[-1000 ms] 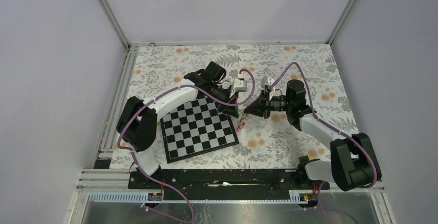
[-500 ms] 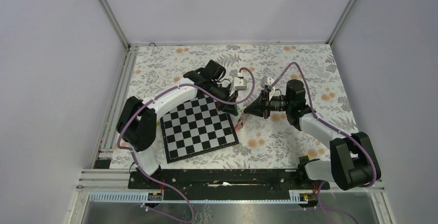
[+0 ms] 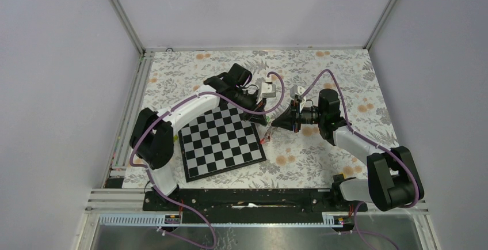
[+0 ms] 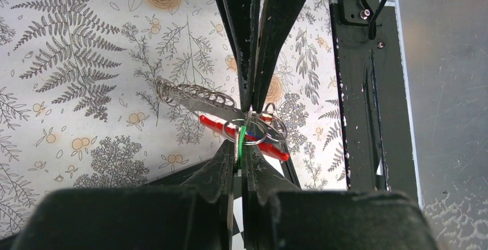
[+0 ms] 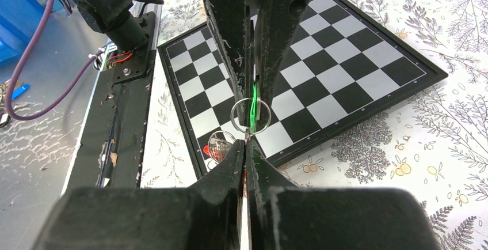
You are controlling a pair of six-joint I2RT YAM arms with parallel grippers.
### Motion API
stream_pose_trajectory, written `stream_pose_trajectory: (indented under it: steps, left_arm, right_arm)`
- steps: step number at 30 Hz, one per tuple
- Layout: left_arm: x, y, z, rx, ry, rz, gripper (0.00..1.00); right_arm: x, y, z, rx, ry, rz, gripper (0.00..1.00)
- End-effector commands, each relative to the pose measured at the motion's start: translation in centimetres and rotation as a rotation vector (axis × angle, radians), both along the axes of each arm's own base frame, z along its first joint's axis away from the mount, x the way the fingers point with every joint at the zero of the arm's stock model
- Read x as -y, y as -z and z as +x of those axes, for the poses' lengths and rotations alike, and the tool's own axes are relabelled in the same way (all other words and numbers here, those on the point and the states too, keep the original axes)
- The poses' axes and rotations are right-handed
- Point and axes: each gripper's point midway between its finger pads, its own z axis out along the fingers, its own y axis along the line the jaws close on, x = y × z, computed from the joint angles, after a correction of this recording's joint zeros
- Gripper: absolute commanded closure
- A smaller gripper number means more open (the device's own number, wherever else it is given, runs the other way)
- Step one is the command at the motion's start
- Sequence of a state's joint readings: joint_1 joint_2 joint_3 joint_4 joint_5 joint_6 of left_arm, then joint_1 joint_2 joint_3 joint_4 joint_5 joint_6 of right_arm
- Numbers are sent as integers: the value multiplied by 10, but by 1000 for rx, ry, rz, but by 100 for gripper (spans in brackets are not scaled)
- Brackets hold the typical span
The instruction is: Put the keys on the keyring
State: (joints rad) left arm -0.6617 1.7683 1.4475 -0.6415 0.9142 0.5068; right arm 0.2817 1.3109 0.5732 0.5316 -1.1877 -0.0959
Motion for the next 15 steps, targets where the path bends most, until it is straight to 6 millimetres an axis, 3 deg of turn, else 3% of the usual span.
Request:
stream_pose_trajectory:
  steps: [1,15]
  left_arm:
    - [0,-21,9,90,17,-23,100]
    - [-7,-27,15,149,-15,11,100]
  right_arm:
    - [-5,-14,8,54,-7,18,90]
    - [2,-20,14,105,38,6,47]
